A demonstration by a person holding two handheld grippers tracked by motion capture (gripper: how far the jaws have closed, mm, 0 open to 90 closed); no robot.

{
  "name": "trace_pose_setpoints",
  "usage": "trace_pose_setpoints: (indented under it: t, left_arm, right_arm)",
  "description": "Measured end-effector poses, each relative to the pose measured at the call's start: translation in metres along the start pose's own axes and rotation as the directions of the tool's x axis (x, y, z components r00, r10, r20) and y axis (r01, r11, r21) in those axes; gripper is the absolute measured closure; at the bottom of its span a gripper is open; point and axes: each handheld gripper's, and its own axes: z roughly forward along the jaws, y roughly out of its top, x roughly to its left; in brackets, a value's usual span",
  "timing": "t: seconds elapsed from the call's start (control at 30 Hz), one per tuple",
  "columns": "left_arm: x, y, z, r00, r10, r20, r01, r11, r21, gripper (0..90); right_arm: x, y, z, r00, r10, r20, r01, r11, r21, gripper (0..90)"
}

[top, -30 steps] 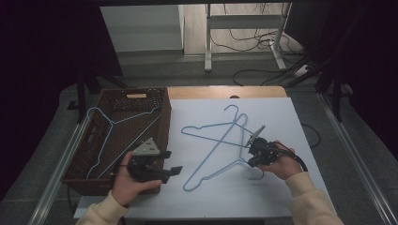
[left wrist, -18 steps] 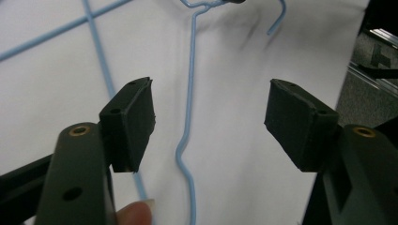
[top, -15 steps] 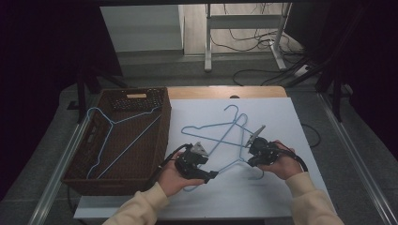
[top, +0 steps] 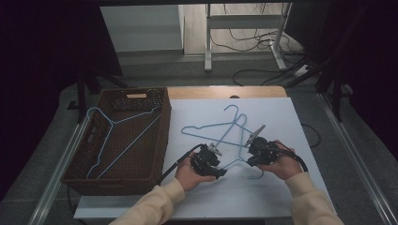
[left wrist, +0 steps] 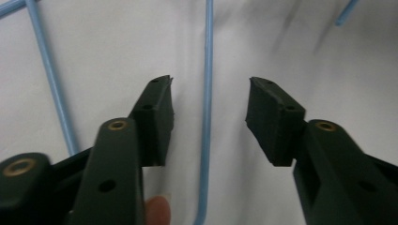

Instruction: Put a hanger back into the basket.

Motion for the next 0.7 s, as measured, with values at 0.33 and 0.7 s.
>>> trace_pose_setpoints:
  t: [0.33, 0.7]
  left_arm:
    - [0.000, 0.001, 0.012, 0.9999, 0.013, -0.006, -0.013, 0.9998, 0.016, 73.7]
    - [0.004, 0.003, -0.003, 0.9994, -0.017, 0.032, 0.017, 0.9999, -0.001, 86.2]
  right_arm:
    - [0.002, 0.001, -0.003, 1.0000, -0.003, 0.001, 0.004, 1.000, -0.014, 86.1]
    - [0.001, 0.000, -0.015, 0.9998, 0.018, -0.010, -0.019, 0.994, -0.112, 76.4]
